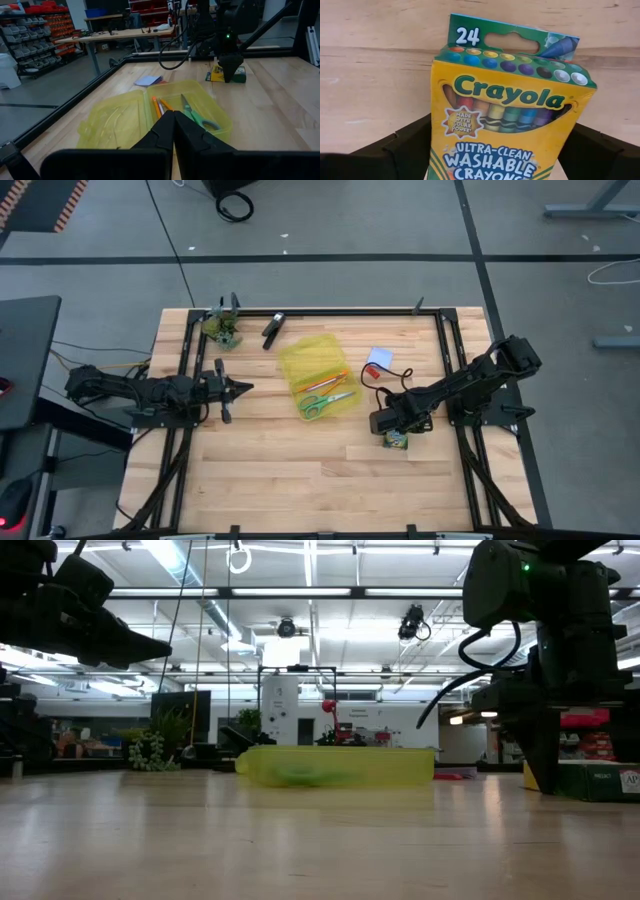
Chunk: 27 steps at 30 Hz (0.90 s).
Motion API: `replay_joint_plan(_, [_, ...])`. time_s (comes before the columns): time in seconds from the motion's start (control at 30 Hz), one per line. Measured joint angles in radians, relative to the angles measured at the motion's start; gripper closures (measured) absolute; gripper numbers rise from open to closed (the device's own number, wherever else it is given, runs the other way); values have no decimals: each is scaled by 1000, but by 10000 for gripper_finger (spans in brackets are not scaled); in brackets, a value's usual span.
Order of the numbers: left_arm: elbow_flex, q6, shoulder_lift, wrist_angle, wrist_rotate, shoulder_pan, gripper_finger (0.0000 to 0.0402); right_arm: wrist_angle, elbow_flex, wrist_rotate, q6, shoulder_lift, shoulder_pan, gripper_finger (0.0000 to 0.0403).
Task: Pack school essentials
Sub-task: Put the yellow crayon box into the yellow supply box
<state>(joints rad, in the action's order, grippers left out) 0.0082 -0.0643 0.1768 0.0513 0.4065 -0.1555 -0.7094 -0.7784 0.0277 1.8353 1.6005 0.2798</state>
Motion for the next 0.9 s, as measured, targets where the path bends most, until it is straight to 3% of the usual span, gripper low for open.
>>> replay_joint_plan(0.9, [0,-1,0,0,0,0,383,-9,-50,-3,-63,4,-2,36])
